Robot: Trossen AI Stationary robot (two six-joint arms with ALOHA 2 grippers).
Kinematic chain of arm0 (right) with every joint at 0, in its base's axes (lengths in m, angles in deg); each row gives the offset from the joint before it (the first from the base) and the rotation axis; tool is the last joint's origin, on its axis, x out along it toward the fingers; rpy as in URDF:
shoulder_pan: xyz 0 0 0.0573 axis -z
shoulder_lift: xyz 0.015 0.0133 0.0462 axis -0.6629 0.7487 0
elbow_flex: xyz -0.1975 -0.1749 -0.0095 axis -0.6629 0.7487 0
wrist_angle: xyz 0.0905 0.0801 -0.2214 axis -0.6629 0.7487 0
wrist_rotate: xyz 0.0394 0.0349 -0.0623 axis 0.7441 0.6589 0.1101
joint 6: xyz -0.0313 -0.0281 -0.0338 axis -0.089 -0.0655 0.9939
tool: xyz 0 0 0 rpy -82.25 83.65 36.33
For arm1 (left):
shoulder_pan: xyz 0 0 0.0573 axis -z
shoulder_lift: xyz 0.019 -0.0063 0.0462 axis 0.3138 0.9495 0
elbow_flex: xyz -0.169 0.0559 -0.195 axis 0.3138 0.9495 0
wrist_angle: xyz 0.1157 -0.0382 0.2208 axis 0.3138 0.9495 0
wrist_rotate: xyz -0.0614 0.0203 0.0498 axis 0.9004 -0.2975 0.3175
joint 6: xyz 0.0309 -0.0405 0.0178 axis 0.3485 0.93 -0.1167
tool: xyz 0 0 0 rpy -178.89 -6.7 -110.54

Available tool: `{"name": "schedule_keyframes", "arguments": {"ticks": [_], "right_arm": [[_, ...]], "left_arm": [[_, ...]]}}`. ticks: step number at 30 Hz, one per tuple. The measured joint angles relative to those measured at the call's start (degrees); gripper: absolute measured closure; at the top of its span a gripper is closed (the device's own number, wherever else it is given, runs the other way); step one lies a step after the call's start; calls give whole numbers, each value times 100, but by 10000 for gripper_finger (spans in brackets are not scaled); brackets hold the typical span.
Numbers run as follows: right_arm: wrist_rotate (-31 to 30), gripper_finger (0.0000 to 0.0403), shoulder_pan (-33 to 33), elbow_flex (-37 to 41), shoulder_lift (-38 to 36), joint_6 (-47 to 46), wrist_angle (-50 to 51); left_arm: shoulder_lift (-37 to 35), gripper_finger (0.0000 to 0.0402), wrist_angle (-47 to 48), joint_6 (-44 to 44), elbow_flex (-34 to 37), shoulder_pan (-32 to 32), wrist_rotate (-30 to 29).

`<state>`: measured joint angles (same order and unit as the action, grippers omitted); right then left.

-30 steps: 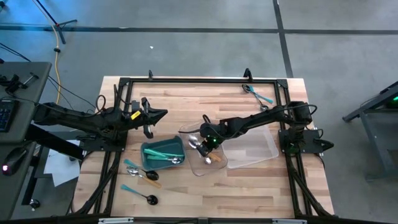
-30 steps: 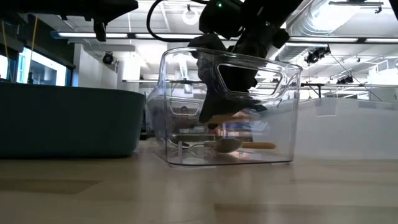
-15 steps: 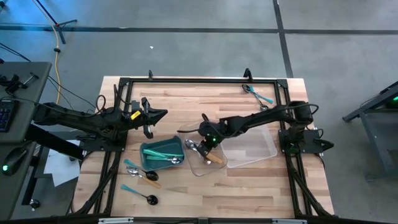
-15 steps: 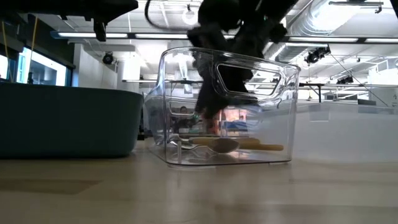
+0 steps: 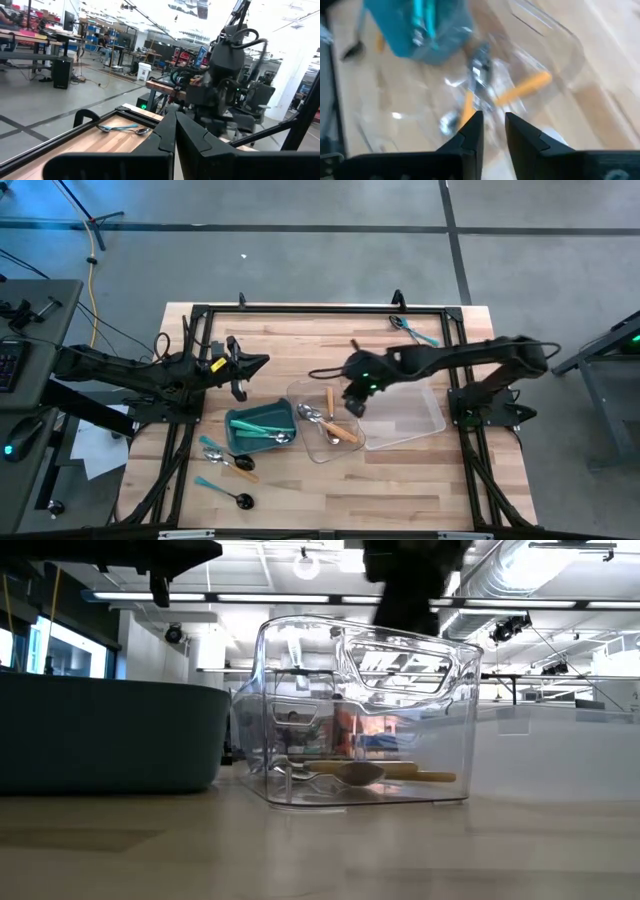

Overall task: Sort silverware by color (type)
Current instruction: Put the orange spoon into the transparent bin

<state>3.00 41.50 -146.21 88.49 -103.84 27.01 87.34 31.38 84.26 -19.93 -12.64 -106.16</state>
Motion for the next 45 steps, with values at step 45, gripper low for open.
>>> {"name": "schedule_keyframes", "arguments": {"ticks": [45], "right_arm": [[-14, 403, 189, 3795, -3091, 1224, -6153]], "left_arm": [[665, 401, 892, -360, -809, 2, 479]]}}
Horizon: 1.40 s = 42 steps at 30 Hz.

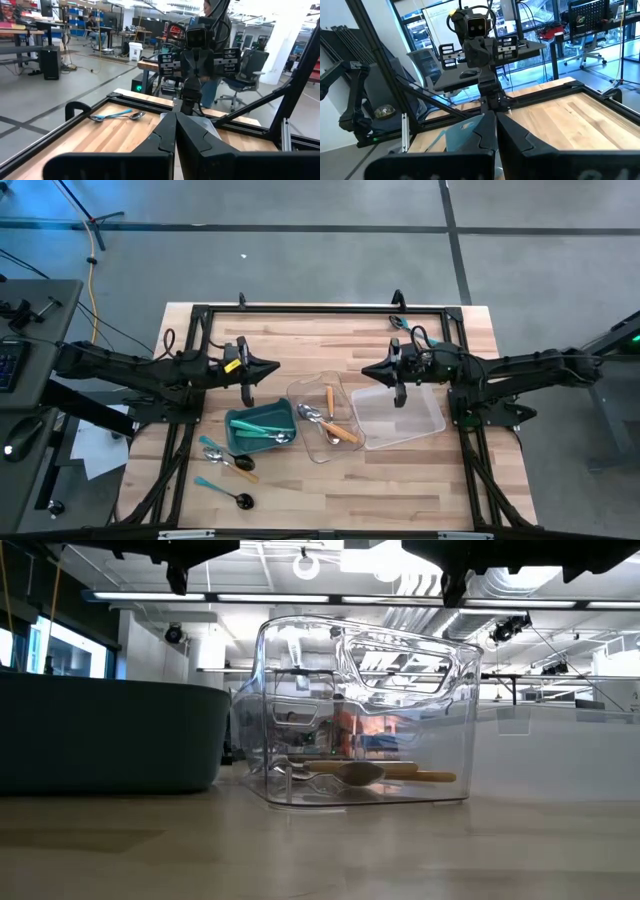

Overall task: Sort silverware by color (type)
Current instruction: Put the orange spoon into the transparent bin

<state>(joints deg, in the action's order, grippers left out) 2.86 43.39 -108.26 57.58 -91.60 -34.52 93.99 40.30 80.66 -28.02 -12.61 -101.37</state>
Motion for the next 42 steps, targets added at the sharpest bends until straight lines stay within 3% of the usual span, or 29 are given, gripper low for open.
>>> {"name": "schedule_keyframes", "arguments": {"ticks": [32, 42], "right_arm": [[-7, 403, 0, 0, 2, 0, 75], [-4, 403, -1, 0, 2, 0, 107]], "left_arm": [[0, 399, 11, -284, 0, 0, -128], [0, 342, 52, -392, 0, 3, -355]]}}
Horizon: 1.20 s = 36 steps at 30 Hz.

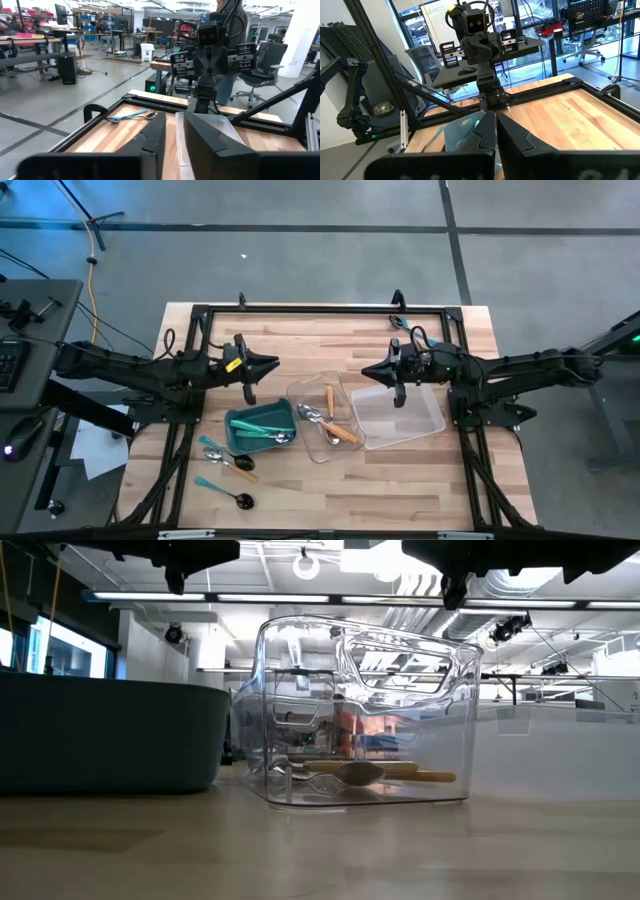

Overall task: Sort silverware by color (type)
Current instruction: Put the orange spoon into the transparent bin

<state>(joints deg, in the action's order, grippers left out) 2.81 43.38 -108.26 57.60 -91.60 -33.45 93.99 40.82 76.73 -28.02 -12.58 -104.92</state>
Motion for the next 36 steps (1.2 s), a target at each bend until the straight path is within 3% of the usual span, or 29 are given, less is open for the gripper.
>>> {"name": "schedule_keyframes", "arguments": {"ticks": [4, 10, 15, 20, 27, 32, 36], "right_arm": [[2, 403, -1, 0, 0, 0, 2], [4, 403, -1, 0, 0, 0, 44], [-15, 403, -1, 0, 0, -42, 115], [-22, 403, -1, 0, 0, -44, 221], [-26, 403, -1, -2, 0, -44, 283], [-27, 403, -1, -2, 0, -51, 310], [-28, 403, 0, -2, 0, -48, 327]], "left_arm": [[3, 297, 408, 89, -169, 5, 261], [156, 240, 2480, 108, -1298, 116, 1022], [720, 230, 4252, -31, -2597, 589, 1632], [1516, 231, 5812, -174, -3543, 1382, 1721], [2500, 231, 6758, 240, -3674, 2564, 2202], [3291, 231, 7361, 327, -3670, 3189, 2014], [3906, 231, 7200, 513, -3672, 3501, 1979]]}}
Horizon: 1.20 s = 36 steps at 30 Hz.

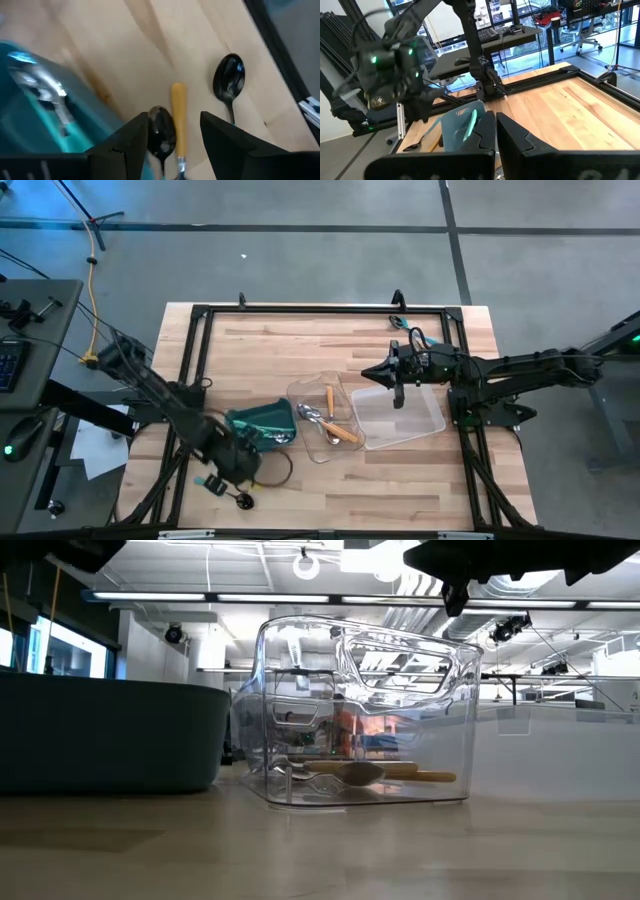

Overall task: Sort silverware by color (type)
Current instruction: Put the orange spoon into the transparent bin

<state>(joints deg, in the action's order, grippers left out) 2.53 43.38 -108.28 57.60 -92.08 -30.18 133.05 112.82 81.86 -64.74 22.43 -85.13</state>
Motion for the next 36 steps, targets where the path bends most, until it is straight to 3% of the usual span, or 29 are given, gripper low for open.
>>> {"name": "schedule_keyframes", "arguments": {"ticks": [13, 22, 26, 36], "right_arm": [[-6, 403, 2, 0, 0, 2, 115], [-7, 403, 2, 0, 0, 2, 224], [-7, 403, 2, 0, 0, -55, 222], [-7, 403, 4, 0, 0, -57, 254]], "left_arm": [[1034, 231, -553, 152, 2, 520, 4], [1304, 231, -690, -1445, 21, 552, -79], [1329, 232, -968, -1548, 324, 497, 178], [1333, 232, -1251, -1851, 527, 447, -20]]}}
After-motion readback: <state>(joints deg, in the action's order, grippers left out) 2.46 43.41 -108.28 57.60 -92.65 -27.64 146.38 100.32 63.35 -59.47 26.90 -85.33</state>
